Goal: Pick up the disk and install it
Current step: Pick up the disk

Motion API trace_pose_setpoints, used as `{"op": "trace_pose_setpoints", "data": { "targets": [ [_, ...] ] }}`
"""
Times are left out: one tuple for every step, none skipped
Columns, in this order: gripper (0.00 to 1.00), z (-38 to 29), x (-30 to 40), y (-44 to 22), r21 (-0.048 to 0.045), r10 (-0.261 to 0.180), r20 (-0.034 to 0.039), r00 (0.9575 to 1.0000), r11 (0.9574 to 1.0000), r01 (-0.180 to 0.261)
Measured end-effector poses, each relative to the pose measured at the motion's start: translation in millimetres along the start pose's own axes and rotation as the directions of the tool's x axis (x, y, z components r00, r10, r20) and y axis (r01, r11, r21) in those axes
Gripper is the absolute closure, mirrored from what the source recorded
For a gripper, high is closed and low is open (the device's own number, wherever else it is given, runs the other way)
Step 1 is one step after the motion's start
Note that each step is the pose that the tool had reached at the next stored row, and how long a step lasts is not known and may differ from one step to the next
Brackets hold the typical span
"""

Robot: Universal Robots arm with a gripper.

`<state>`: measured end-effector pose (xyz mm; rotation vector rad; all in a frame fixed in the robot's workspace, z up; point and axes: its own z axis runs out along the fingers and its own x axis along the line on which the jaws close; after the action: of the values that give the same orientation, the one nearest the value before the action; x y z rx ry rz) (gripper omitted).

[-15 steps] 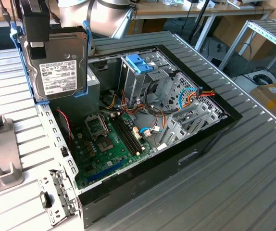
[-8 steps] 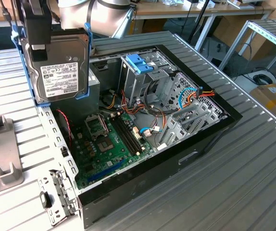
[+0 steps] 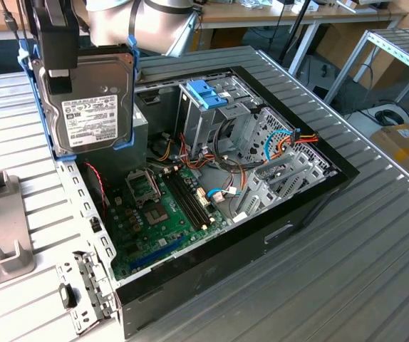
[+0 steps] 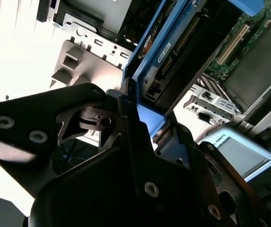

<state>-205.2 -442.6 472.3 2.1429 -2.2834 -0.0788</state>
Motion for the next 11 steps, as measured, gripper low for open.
{"op": "trace_pose_setpoints", "data": {
  "targets": [
    [0.63, -0.1, 0.4, -0.1, -0.0001, 0.000, -0.0001, 1.0000, 1.0000, 0.000],
    [0.63, 0.0, 0.9, -0.1, 0.0000, 0.000, 0.0000, 1.0000, 1.0000, 0.000],
    [0.63, 0.0, 1.3, -0.2, 0.0000, 0.000, 0.0000, 1.0000, 1.0000, 0.000],
    [0.63, 0.0, 1.8, -0.3, 0.0000, 0.000, 0.0000, 1.0000, 1.0000, 0.000],
    [0.63, -0.1, 2.4, -0.3, 0.0000, 0.000, 0.0000, 1.0000, 1.0000, 0.000],
    [0.63, -0.1, 2.8, -0.4, 0.0000, 0.000, 0.0000, 1.0000, 1.0000, 0.000],
    [0.63, -0.1, 3.2, -0.4, 0.0000, 0.000, -0.0001, 1.0000, 1.0000, 0.000],
    [0.63, -0.1, 3.9, -0.5, 0.0000, 0.000, 0.0000, 1.0000, 1.0000, 0.000],
    [0.63, -0.1, 4.3, -0.6, 0.0000, 0.000, 0.0000, 1.0000, 1.0000, 0.000],
    [0.63, -0.1, 4.7, -0.6, 0.0000, 0.000, 0.0000, 1.0000, 1.0000, 0.000],
    [0.63, -0.1, 5.2, -0.6, 0.0000, 0.000, 0.0000, 1.0000, 1.0000, 0.000]
  ]
}}
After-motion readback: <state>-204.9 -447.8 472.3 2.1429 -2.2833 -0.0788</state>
